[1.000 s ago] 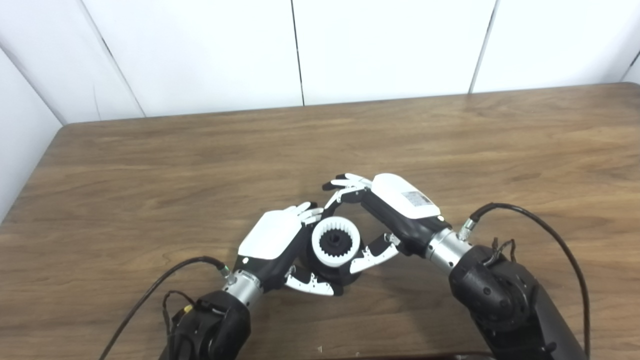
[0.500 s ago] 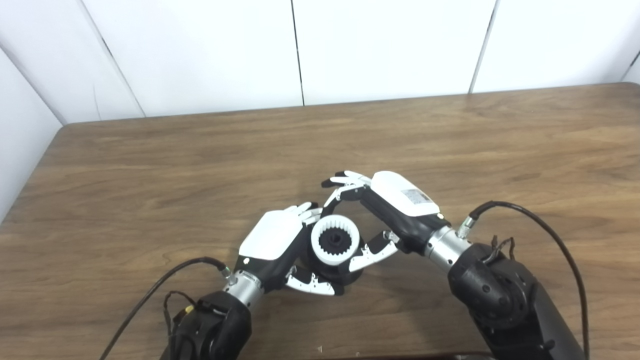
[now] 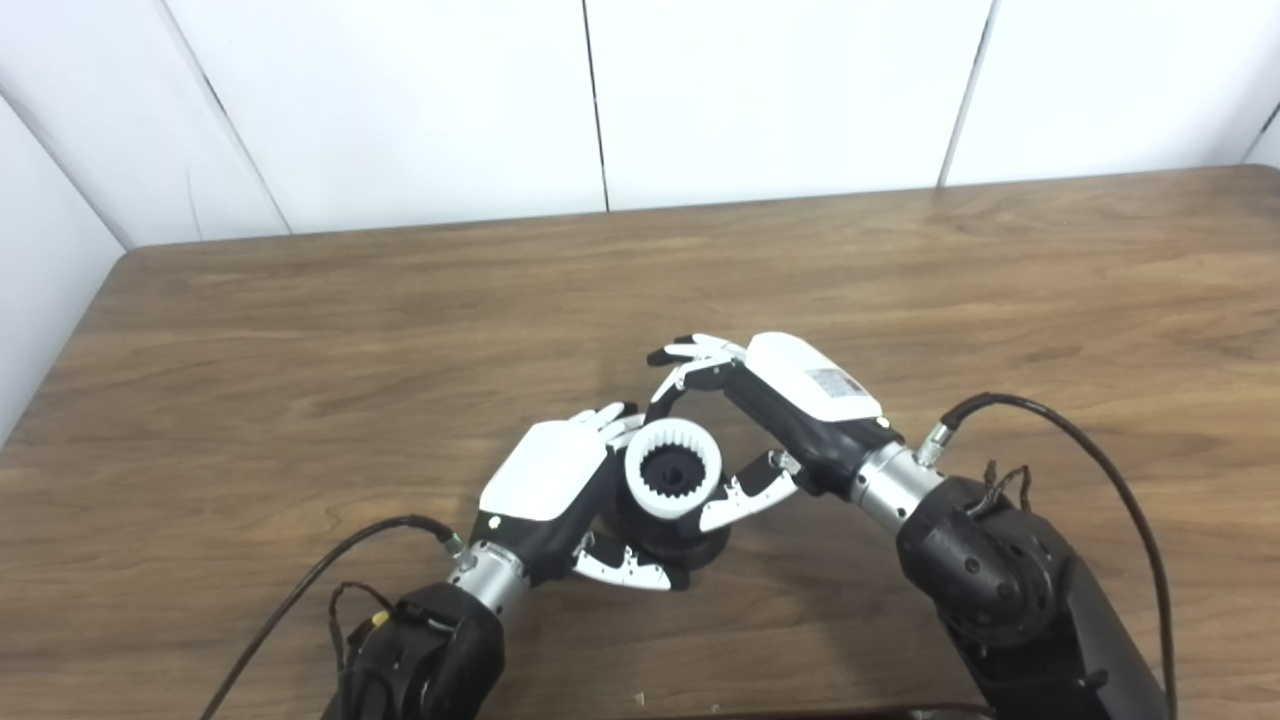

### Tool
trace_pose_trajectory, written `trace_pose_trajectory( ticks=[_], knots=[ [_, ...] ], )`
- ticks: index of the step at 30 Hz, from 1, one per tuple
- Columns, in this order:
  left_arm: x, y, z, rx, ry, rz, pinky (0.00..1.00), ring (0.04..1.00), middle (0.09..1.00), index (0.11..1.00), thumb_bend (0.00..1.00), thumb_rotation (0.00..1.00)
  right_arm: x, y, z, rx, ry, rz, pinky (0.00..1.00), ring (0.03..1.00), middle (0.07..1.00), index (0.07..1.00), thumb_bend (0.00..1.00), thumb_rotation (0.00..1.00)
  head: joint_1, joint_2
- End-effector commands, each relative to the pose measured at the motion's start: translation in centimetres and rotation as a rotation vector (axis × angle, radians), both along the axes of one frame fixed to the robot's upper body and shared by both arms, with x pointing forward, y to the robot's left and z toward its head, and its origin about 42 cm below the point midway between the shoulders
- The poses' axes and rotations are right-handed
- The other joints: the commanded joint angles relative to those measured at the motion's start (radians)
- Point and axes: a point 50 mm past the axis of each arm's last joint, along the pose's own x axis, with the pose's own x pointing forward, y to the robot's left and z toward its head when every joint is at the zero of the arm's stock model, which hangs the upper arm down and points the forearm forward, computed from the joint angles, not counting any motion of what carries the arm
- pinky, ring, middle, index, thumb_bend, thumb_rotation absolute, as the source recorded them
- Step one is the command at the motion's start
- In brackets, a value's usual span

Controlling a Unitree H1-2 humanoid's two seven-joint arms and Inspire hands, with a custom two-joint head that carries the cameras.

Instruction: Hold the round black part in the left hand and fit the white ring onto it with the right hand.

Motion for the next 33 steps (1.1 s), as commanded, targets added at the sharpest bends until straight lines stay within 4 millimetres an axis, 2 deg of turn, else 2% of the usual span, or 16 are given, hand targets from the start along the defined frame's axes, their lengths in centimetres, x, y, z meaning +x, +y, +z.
trace_pose_trajectory(
  ticks=[1, 33],
  knots=[
    [0.0, -0.1, 0.2, 0.026, -0.018, -0.003, 0.93, 0.946, 0.889, 0.743, 0.85, 0.34, 0.5, 0.1, 1.4, 0.026, -0.072, 0.011, 0.8, 0.92, 0.865, 0.492, 0.52, 0.16, -0.001, 0.001],
    [0.0, -0.3, 0.7, 0.02, -0.004, 0.007, 0.93, 0.952, 0.89, 0.74, 0.86, 0.33, -0.3, -0.2, -0.3, -0.006, -0.023, 0.02, 0.81, 0.924, 0.871, 0.493, 0.52, 0.16, 0.003, 0.018]
  ],
)
